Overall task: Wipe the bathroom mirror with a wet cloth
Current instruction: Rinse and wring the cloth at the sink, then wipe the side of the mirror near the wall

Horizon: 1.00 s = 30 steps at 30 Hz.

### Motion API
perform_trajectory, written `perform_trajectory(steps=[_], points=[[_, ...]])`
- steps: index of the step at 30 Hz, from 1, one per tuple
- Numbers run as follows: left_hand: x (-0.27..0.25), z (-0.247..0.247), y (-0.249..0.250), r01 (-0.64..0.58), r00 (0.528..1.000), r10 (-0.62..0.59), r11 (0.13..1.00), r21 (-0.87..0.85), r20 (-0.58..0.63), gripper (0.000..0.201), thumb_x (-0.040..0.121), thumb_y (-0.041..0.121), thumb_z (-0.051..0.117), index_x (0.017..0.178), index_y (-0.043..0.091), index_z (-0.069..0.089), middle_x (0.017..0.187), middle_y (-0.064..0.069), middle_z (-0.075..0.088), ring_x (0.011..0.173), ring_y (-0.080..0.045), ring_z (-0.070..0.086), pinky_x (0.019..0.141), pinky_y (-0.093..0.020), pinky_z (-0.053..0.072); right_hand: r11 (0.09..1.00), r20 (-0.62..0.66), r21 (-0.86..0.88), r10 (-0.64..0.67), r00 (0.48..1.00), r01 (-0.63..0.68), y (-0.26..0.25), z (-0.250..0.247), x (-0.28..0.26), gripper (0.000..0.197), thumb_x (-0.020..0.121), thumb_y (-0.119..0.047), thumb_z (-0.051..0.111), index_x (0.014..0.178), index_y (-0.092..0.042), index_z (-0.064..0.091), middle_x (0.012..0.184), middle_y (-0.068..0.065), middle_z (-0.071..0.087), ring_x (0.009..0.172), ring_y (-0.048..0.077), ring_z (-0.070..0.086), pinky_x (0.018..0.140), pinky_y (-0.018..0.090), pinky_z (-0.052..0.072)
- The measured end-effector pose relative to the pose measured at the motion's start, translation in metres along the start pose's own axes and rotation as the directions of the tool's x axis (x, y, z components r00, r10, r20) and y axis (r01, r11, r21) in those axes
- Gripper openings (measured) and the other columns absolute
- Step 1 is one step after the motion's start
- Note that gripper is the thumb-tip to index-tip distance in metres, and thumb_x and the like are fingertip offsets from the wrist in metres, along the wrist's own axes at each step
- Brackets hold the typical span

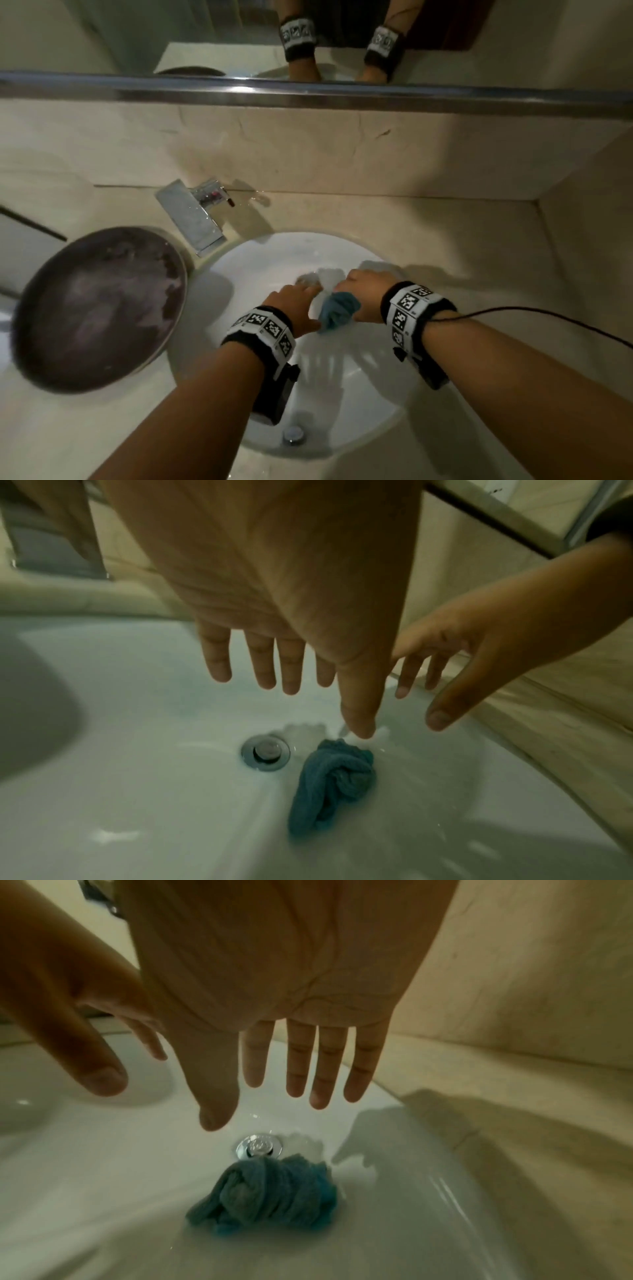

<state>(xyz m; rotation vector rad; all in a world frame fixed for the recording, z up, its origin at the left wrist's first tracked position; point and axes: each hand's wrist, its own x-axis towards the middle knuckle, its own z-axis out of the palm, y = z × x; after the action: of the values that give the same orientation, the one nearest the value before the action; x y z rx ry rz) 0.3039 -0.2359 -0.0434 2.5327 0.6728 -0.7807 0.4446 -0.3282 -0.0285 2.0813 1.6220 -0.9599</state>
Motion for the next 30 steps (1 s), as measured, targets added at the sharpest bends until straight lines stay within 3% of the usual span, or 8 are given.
perform_trajectory(steps=[5,11,14,17,20,23,26,30], points=[[0.021,0.019,0.009,0.110,0.991,-0.098,0.983,-0.144,0.088,0.054,0.090,0.035,0.057,0.139,0.021,0.040,0.135,-0.009,0.051,0.119,-0.027,0.052,0.098,-0.037,0.044,0.998,0.029,0.048,0.047,0.998,-0.048,-0.001,0.024,0.031,0.044,0.081,-0.029,0.065,0.123,-0.024,0.053,0.122,0.004,0.052,0.108,0.028,0.055,0.088,0.039,0.049],[0.059,0.040,0.005,0.195,0.975,-0.155,0.942,-0.273,0.162,0.050,0.092,0.029,0.055,0.138,0.015,0.042,0.138,-0.010,0.049,0.124,-0.027,0.049,0.104,-0.038,0.039,0.979,0.091,0.121,0.156,0.984,-0.167,0.006,0.049,0.060,0.055,0.083,-0.034,0.063,0.133,-0.025,0.045,0.131,0.004,0.050,0.114,0.026,0.053,0.091,0.036,0.045],[0.074,0.052,0.004,0.198,0.974,-0.143,0.914,-0.355,0.177,0.045,0.091,0.030,0.055,0.133,0.016,0.046,0.131,-0.011,0.055,0.117,-0.027,0.054,0.100,-0.037,0.044,0.975,0.161,0.131,0.157,0.974,-0.179,0.005,0.048,0.073,0.053,0.085,-0.030,0.063,0.134,-0.018,0.045,0.131,0.007,0.051,0.112,0.025,0.054,0.090,0.034,0.045],[0.081,0.058,0.003,0.195,0.977,-0.134,0.881,-0.432,0.168,0.041,0.090,0.028,0.056,0.127,0.013,0.049,0.124,-0.012,0.058,0.112,-0.027,0.056,0.096,-0.034,0.045,0.968,0.206,0.148,0.170,0.964,-0.202,0.003,0.043,0.076,0.046,0.088,-0.024,0.060,0.132,-0.014,0.048,0.134,0.010,0.049,0.117,0.028,0.051,0.096,0.038,0.044],[0.082,0.063,0.002,0.167,0.985,-0.121,0.864,-0.475,0.127,0.035,0.088,0.027,0.058,0.117,0.012,0.046,0.114,-0.014,0.061,0.100,-0.026,0.059,0.082,-0.029,0.042,0.959,0.228,0.176,0.180,0.957,-0.222,0.001,0.036,0.069,0.042,0.091,-0.024,0.055,0.131,-0.011,0.050,0.134,0.012,0.048,0.118,0.029,0.050,0.100,0.040,0.042],[0.077,0.059,0.004,0.144,0.989,-0.111,0.841,-0.521,0.094,0.037,0.088,0.024,0.058,0.119,0.014,0.038,0.113,-0.015,0.061,0.091,-0.025,0.060,0.080,-0.031,0.046,0.936,0.119,0.283,0.181,0.976,-0.208,0.002,0.030,0.056,0.035,0.090,-0.022,0.054,0.125,-0.014,0.056,0.127,0.010,0.055,0.113,0.028,0.054,0.099,0.037,0.043],[0.067,0.039,0.010,0.121,0.992,-0.081,0.815,-0.567,0.096,0.048,0.087,0.014,0.058,0.127,0.017,0.033,0.113,-0.017,0.061,0.094,-0.030,0.064,0.081,-0.039,0.054,0.908,0.006,0.385,0.174,0.985,-0.163,0.004,0.020,0.038,0.024,0.089,-0.021,0.054,0.113,-0.017,0.057,0.114,0.007,0.061,0.102,0.025,0.058,0.092,0.035,0.047],[0.046,0.001,0.008,0.052,0.997,-0.073,0.842,-0.537,-0.017,0.044,0.081,0.011,0.063,0.121,0.021,0.048,0.113,-0.010,0.061,0.096,-0.024,0.061,0.086,-0.037,0.051,0.877,-0.130,0.476,0.151,0.980,-0.072,0.004,-0.006,0.010,0.004,0.090,-0.022,0.050,0.094,-0.021,0.049,0.092,0.005,0.058,0.086,0.024,0.055,0.080,0.034,0.047]])
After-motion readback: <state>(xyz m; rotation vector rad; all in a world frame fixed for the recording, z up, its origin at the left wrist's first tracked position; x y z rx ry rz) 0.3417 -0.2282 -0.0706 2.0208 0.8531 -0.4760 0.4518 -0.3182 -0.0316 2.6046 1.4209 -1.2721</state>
